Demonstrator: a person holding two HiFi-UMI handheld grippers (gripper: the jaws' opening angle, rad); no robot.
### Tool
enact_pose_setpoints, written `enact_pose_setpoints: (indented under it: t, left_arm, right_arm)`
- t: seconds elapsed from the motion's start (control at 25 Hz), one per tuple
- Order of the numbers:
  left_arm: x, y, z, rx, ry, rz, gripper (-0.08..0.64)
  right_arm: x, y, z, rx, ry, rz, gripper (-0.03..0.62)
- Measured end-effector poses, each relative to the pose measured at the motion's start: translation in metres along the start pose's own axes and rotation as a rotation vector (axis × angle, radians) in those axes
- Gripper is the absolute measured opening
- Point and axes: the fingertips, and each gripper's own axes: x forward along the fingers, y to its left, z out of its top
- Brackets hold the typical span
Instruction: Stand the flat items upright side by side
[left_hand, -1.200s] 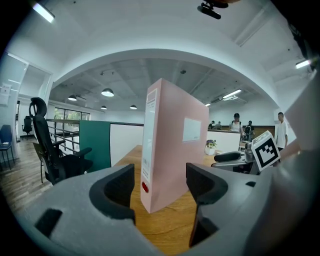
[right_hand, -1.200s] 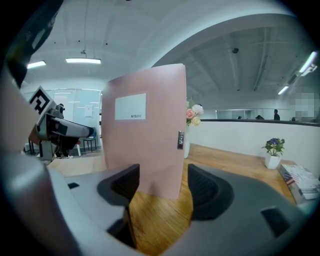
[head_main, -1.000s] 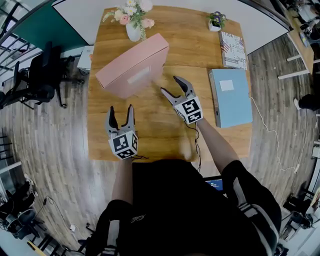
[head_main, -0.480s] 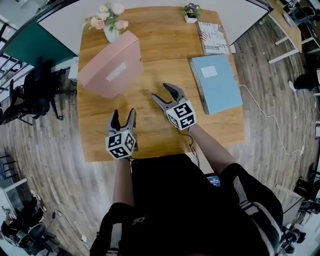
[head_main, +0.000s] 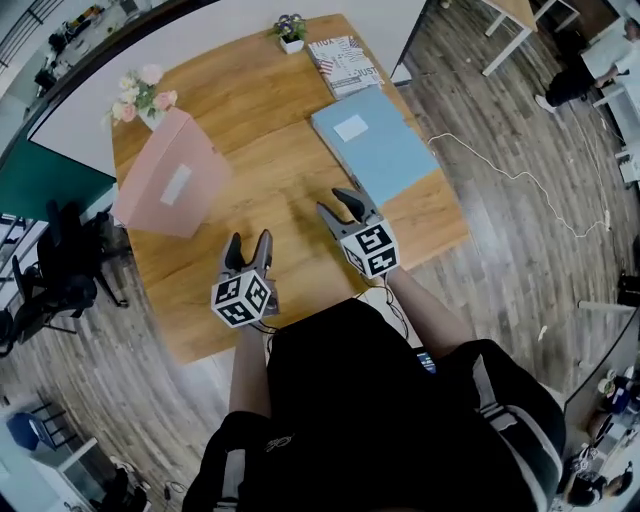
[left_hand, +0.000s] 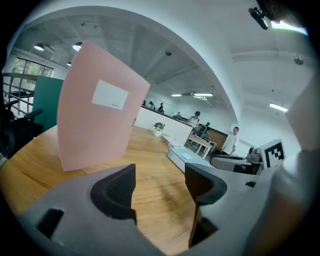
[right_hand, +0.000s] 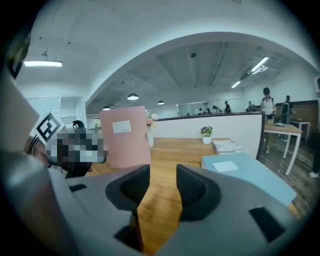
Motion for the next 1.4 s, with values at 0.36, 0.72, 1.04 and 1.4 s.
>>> enact_pose_setpoints:
  t: [0.36, 0.72, 1.04, 1.4]
  left_arm:
    - [0.012, -0.069, -0.007, 0.073, 0.075, -0.246, 0.302]
    - [0.014, -0.1, -0.021, 0.081, 0.141, -0.383, 0.302]
    - [0.032, -0.124, -0.024, 0.015, 0.171, -0.46, 0.31]
    - [0.072, -0.157, -0.041, -0.008, 0.229, -0.457, 0.31]
  right_arm:
    - [-0.08, -0.019, -0.024, 0.1, 0.032, -0.244, 0.182]
    - [-0.134, -0.02, -0.047, 0.125, 0.074, -0.374, 0.209]
    - [-0.163, -0.042, -0.06, 0.166, 0.101, -0.419, 0.233]
    - [-0.173, -0.115, -0.07, 0.253, 0.078, -0.383, 0.249]
